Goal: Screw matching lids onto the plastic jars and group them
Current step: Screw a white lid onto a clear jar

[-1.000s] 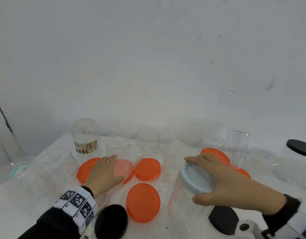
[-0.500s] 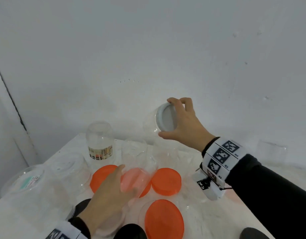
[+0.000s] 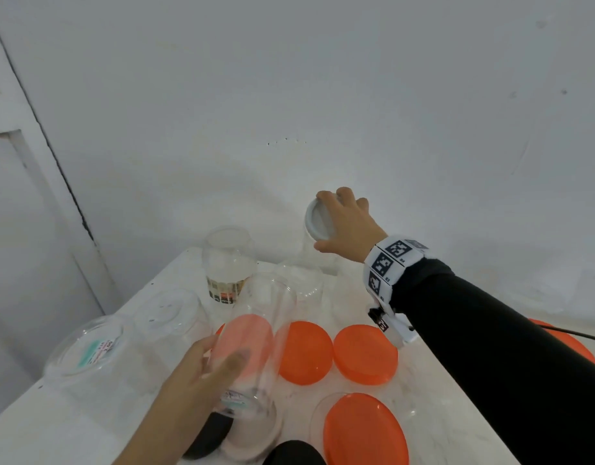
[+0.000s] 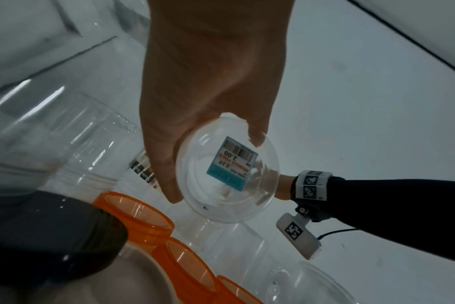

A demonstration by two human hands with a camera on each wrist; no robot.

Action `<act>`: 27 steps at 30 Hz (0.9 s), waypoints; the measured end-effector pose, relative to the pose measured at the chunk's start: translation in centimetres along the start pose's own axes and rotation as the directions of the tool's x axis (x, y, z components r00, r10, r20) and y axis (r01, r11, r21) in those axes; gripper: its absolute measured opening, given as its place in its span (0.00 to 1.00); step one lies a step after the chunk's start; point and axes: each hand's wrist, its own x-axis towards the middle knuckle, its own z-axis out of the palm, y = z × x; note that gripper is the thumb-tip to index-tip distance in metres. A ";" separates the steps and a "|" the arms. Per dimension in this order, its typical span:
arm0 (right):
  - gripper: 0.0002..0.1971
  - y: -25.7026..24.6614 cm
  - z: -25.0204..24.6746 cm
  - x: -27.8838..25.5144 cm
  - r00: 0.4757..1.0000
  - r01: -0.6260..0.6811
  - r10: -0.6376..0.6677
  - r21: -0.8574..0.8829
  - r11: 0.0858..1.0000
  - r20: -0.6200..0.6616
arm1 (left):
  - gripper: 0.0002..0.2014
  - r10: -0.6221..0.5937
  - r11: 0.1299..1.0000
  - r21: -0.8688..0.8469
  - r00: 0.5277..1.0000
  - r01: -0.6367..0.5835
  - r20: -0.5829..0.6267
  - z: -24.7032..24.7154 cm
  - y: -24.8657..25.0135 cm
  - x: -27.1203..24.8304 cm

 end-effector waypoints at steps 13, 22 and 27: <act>0.29 0.6 2.2 1.0 0.967 -0.139 0.170 -0.169 0.976 0.190 | 0.38 -0.064 0.989 -0.133 0.996 0.070 0.055 0.0 -0.9 -1.7; 0.22 1.8 1.5 -0.1 0.947 -0.124 0.199 -0.284 0.951 0.252 | 0.39 -0.076 0.967 -0.239 0.995 0.091 0.070 0.2 -0.5 -2.1; 0.26 1.7 0.6 -2.1 0.951 -0.085 0.163 -0.285 0.955 0.264 | 0.37 -0.157 0.923 -0.353 0.987 0.152 0.015 0.7 0.3 -2.0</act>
